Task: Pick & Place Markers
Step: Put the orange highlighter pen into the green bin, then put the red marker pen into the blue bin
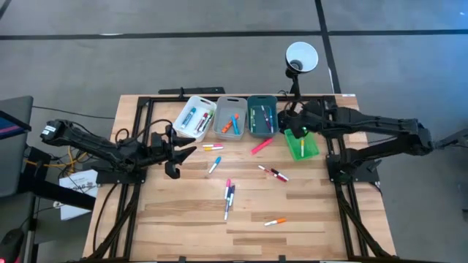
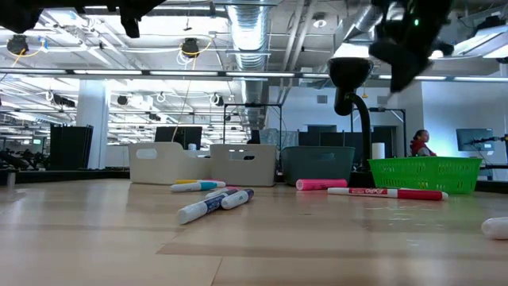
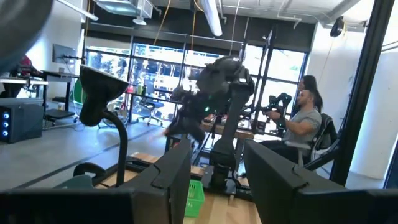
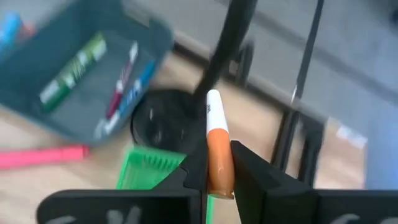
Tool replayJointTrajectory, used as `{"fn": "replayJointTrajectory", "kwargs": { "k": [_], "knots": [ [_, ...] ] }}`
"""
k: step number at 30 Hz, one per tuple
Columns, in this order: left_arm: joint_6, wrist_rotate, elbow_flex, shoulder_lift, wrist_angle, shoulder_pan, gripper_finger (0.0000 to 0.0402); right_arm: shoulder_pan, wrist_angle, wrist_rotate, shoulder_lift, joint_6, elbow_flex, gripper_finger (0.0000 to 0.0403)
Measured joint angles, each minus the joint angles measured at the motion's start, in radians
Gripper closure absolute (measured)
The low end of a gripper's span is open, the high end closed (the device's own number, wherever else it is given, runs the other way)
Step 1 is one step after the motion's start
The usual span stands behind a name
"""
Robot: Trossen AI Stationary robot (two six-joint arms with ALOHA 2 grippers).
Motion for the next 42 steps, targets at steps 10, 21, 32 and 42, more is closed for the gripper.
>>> {"fn": "replayJointTrajectory", "kwargs": {
  "k": [10,21,32,42],
  "knots": [
    [0.0,0.0,0.0,0.0,0.001,0.0,0.0258,-0.121,0.035,-0.293,0.029,0.011,-0.205,0.0362],
    [0.0,0.0,0.0,0.0,0.001,0.0,0.0258,-0.086,0.095,-0.379,0.028,0.025,-0.275,0.0331],
    [0.0,0.0,0.0,0.0,0.001,0.0,0.0258,-0.082,0.094,-0.356,0.028,0.019,-0.278,0.0239],
    [0.0,0.0,0.0,0.0,0.001,0.0,0.0258,-0.082,0.095,-0.366,0.028,0.027,-0.278,0.0193]
  ]
}}
